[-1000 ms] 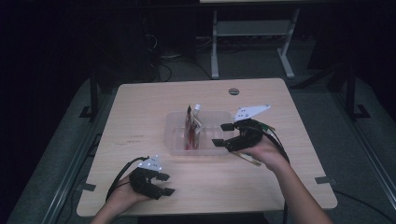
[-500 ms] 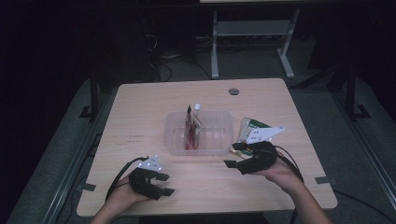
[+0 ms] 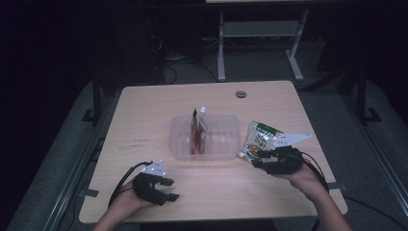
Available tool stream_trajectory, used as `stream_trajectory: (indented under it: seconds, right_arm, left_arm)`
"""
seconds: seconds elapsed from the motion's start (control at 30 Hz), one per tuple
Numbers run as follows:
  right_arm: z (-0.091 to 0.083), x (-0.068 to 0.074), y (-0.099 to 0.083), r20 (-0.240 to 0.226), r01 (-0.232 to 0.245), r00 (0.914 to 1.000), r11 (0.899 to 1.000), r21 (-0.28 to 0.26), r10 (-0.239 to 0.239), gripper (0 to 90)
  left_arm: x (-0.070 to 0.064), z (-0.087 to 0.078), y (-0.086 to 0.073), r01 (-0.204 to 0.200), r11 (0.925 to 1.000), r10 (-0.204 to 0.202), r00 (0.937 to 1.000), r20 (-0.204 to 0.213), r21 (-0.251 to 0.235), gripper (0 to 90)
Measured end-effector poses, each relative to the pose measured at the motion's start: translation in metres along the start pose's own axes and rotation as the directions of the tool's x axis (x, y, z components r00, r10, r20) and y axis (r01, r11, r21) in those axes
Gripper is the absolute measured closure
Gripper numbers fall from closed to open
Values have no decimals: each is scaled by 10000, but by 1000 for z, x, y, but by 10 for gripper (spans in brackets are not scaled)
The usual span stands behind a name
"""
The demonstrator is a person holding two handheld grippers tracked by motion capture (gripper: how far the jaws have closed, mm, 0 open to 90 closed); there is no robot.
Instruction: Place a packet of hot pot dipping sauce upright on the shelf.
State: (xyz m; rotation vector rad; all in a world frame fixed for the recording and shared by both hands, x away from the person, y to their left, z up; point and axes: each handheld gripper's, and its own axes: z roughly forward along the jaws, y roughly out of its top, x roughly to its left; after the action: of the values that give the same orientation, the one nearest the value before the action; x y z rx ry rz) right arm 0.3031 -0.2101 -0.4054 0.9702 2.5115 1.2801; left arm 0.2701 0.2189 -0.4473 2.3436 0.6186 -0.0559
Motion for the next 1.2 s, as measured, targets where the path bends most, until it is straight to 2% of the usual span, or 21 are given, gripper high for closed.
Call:
stream_trajectory:
  seconds: [0.17, 0.23, 0.37, 0.43, 0.6, 0.63, 0.7, 0.8, 0.9, 1.03, 1.13, 1.2]
  right_arm:
    - [8, -26, -2, 617, -445, 9971, 9990, 42, 441, 821]
    - [11, -35, -2, 667, -602, 9960, 9982, 7, 600, 890]
    - [22, -52, 0, 772, -891, 9931, 9960, 111, 880, 900]
    - [28, -59, 1, 877, -873, 9925, 9959, 228, 850, 900]
    - [48, -72, 4, 1161, -1174, 9872, 9909, 654, 1093, 899]
    - [51, -75, 4, 1241, -1115, 9870, 9911, 723, 1020, 900]
    - [58, -78, 4, 1182, -1244, 9863, 9891, 782, 1147, 900]
    - [66, -80, 1, 1252, -1166, 9870, 9855, 1230, 1012, 900]
    - [68, -80, 0, 1243, -1175, 9870, 9849, 1269, 1017, 900]
    - [71, -81, -1, 1275, -970, 9887, 9843, 1474, 783, 900]
    - [71, -82, -2, 1211, -1067, 9886, 9829, 1499, 889, 900]
    - [73, -80, -2, 1337, -923, 9885, 9826, 1612, 709, 900]
  left_arm:
    - [0, 0, 0, -13, 10000, 13, 10000, -2, 3, 376]
    - [1, 0, 0, -23, 10000, 23, 10000, 17, 33, 376]
    - [0, 0, 1, -33, 9999, 33, 10000, 32, 107, 376]
    - [0, 0, 1, -20, 9999, 20, 10000, 28, 108, 375]
    - [1, 0, 0, -21, 9999, 21, 10000, 31, 123, 376]
    - [1, 0, 0, -33, 9999, 33, 10000, 13, 122, 376]
    - [1, -1, 0, -7, 9999, 7, 10000, -4, 136, 376]
    - [1, -1, -1, 30, 9999, -30, 10000, 1, 116, 376]
    - [1, 0, -1, 33, 9999, -33, 10000, 15, 133, 376]
    - [0, 1, 0, -18, 9997, 18, 10000, 8, 233, 376]
    - [0, 2, 1, -41, 9996, 42, 10000, -16, 289, 376]
    - [-1, 2, 0, -25, 9996, 25, 10000, -4, 290, 376]
